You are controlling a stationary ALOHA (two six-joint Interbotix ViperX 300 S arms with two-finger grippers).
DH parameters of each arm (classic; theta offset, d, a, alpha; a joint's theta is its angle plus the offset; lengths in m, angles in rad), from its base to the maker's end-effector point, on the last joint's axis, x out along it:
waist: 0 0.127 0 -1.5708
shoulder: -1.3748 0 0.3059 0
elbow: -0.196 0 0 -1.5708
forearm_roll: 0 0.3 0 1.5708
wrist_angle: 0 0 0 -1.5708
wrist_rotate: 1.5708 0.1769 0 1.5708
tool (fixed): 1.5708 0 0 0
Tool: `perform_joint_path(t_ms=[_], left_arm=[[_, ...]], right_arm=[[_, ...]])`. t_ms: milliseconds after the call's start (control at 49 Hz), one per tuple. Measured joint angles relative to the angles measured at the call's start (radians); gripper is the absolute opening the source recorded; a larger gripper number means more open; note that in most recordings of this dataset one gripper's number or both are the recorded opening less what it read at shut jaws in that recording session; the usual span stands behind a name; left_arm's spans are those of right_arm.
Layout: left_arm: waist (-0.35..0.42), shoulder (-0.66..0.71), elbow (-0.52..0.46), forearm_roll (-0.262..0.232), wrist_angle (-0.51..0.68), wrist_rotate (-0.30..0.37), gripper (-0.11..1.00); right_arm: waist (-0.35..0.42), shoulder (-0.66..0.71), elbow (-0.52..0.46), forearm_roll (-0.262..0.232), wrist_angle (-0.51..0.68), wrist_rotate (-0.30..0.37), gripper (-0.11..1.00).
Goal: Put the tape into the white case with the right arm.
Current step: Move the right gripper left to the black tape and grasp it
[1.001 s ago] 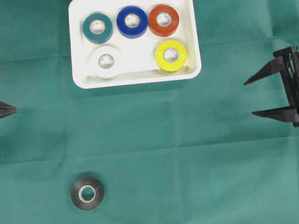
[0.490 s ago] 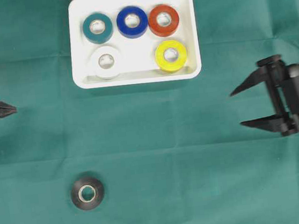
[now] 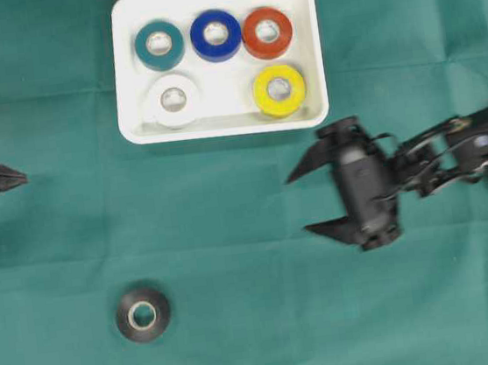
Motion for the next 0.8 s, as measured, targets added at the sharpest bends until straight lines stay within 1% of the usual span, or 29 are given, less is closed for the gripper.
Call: perform_joint_path(t_ms=[306,429,797], left_arm=[[0.002,-0.002,0.0,0.002,0.0,0.0,0.0],[0.002,-0.002,0.0,0.002,0.002,0.0,0.0],[0.002,0.0,0.0,0.002,0.0,0.0,0.0]], right_arm=[[0.02,0.221,-0.238,0.002,0.002,0.0,0.62],[0.032,0.29,-0.331,0.0,0.003,0.0,0.62],[0.074,0.469,-0.566,0.002,0.006,0.008,0.62]])
